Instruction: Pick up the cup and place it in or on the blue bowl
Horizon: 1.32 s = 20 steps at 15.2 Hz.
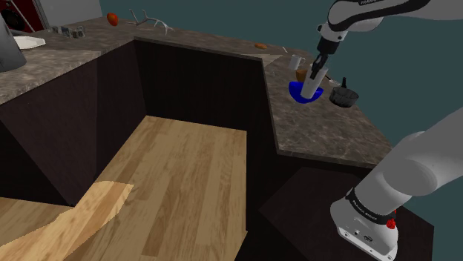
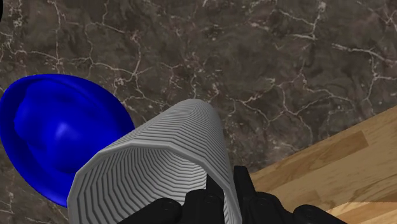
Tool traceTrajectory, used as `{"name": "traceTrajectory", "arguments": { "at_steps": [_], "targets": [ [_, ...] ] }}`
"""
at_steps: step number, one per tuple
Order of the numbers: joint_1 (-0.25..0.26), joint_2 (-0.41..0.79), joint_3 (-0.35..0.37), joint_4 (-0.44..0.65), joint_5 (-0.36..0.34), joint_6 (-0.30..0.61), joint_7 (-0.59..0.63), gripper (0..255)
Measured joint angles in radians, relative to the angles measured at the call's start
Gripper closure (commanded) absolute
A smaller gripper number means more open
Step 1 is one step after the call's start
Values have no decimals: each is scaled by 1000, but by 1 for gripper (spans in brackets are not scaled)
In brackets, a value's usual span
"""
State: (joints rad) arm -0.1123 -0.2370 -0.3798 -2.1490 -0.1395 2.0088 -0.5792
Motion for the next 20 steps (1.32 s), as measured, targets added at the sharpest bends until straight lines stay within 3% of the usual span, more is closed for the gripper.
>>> {"name": "traceTrajectory", "arguments": {
  "at_steps": [11,20],
  "targets": [
    [3,4,3,148,9,-144,-15,255],
    [-63,314,-110,558,152,-259,-229,255]
  ]
}}
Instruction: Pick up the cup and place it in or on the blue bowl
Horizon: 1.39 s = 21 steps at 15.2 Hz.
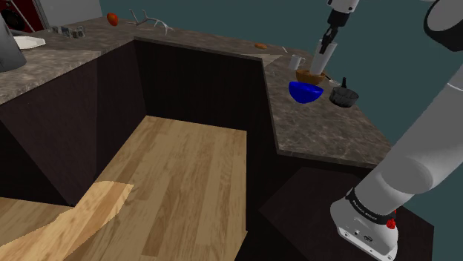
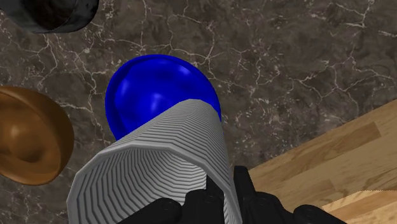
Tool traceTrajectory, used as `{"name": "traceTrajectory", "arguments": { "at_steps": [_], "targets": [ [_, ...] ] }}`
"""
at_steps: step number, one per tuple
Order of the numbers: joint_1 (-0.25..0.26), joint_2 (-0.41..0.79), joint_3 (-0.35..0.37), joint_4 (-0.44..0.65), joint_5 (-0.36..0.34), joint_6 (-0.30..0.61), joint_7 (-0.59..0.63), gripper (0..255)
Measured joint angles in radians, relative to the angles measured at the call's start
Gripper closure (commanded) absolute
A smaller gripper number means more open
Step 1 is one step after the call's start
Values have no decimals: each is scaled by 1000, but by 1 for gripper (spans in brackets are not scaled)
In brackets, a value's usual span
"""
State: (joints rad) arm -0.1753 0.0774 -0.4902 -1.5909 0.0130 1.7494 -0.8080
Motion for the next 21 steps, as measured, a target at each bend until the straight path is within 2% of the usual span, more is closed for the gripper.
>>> {"name": "traceTrajectory", "arguments": {
  "at_steps": [2,3,5,21],
  "targets": [
    [-35,93,-17,127,50,-47,-49,255],
    [-65,165,-24,230,88,-85,-77,255],
    [-85,203,-27,262,109,-85,-98,255],
    [-64,180,-22,20,100,136,-101,255]
  ]
}}
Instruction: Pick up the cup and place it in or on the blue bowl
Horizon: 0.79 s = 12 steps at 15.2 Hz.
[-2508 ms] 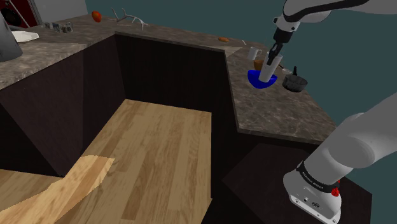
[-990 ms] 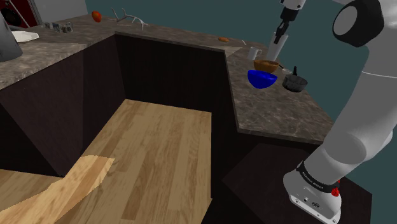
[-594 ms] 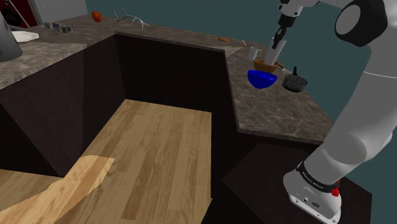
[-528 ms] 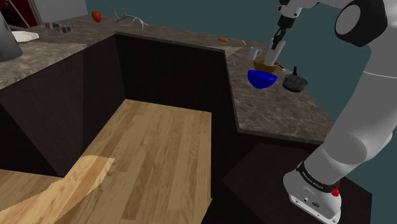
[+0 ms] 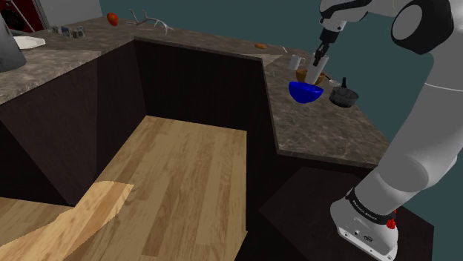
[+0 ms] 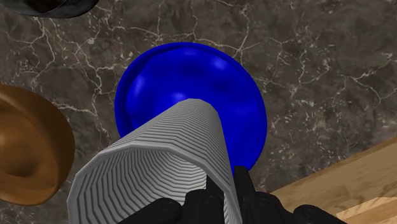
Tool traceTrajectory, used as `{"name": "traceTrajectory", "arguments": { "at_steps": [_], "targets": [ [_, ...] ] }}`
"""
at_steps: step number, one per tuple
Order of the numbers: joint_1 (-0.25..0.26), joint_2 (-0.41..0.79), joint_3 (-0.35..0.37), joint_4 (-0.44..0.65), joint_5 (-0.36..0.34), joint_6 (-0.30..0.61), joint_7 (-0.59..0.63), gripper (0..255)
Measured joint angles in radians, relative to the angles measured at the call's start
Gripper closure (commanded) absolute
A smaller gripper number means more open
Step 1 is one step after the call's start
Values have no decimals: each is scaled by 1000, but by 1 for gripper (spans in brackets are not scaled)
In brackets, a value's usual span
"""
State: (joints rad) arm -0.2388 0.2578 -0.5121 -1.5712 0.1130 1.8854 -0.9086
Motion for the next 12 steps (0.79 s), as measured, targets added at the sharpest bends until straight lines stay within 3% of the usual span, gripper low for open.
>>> {"name": "traceTrajectory", "arguments": {
  "at_steps": [5,11,12],
  "targets": [
    [3,3,3,-59,3,62,-2,255],
    [3,3,3,-61,5,69,-3,255],
    [3,4,3,-60,6,69,-4,0]
  ]
}}
